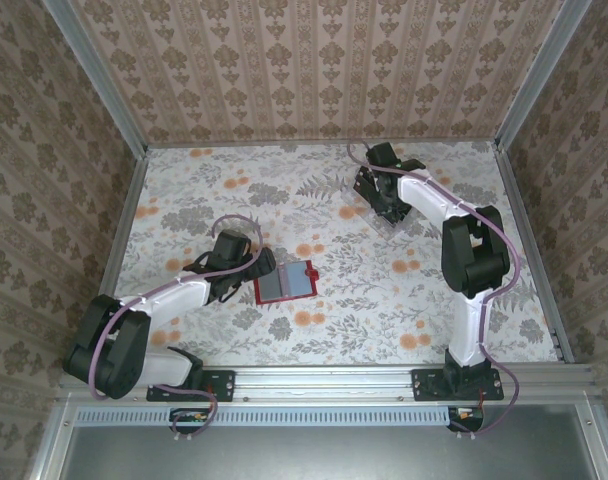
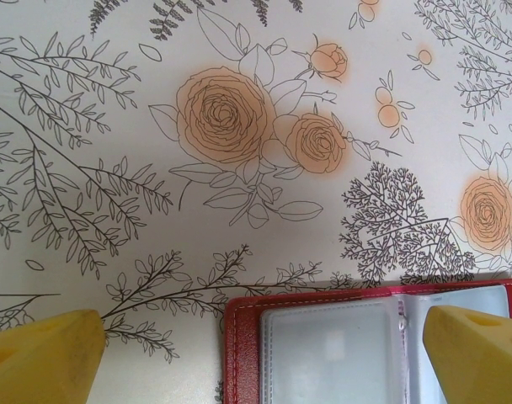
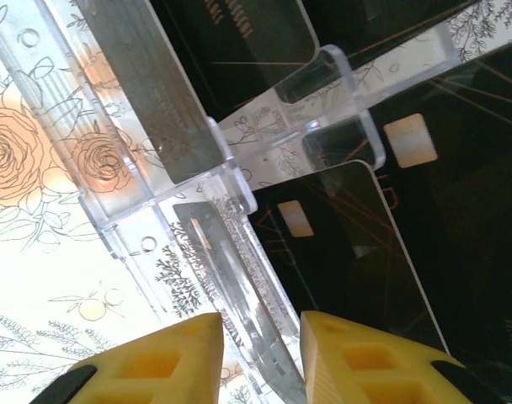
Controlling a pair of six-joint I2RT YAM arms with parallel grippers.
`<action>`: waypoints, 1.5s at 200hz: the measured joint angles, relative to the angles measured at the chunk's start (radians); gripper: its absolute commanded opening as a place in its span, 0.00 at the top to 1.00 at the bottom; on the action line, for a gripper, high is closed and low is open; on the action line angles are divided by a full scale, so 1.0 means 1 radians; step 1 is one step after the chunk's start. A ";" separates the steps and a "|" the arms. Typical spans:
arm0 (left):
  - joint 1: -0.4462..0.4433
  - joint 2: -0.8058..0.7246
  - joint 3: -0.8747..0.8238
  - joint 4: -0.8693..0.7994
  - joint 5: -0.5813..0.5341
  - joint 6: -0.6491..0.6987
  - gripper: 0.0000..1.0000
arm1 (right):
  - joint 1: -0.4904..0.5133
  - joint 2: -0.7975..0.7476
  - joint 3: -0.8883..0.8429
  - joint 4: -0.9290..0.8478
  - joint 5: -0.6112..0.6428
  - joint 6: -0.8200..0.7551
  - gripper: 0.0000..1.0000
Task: Put the credit cards into the card holder
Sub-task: Pick up the credit card from the storage box.
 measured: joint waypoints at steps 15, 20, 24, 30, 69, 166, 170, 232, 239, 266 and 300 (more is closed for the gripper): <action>0.000 0.000 0.000 0.001 0.000 0.000 0.00 | 0.003 0.000 0.000 0.000 0.000 -0.006 0.72; 0.000 0.000 0.000 0.002 0.000 0.000 0.00 | 0.005 0.000 0.000 0.000 0.000 -0.006 0.73; 0.000 0.000 0.000 0.003 0.000 0.000 0.00 | 0.005 0.000 0.000 -0.001 0.000 -0.007 0.74; 0.000 0.000 0.000 0.004 0.000 0.000 0.00 | 0.006 0.000 0.000 -0.001 0.000 -0.010 0.74; 0.000 0.000 -0.001 0.006 0.000 0.000 0.00 | 0.006 0.000 0.000 -0.010 0.000 -0.015 0.81; 0.000 0.000 -0.001 0.006 0.000 0.000 0.00 | 0.007 0.011 0.015 -0.015 -0.013 -0.100 0.98; 0.000 0.000 -0.001 0.006 0.000 0.000 0.00 | 0.007 0.011 0.015 -0.016 -0.016 -0.104 0.98; 0.000 0.000 -0.001 0.006 0.001 0.000 0.00 | 0.010 0.005 0.049 -0.041 -0.075 -0.124 1.00; 0.000 0.000 -0.001 0.006 0.001 0.000 0.00 | 0.012 0.000 0.049 -0.042 -0.079 -0.122 1.00; 0.000 0.000 -0.001 0.006 0.000 0.000 0.00 | 0.032 -0.051 0.049 -0.045 -0.089 -0.108 1.00; 0.000 -0.011 -0.001 0.001 0.000 0.000 0.00 | 0.095 -0.156 0.049 -0.043 -0.117 -0.066 1.00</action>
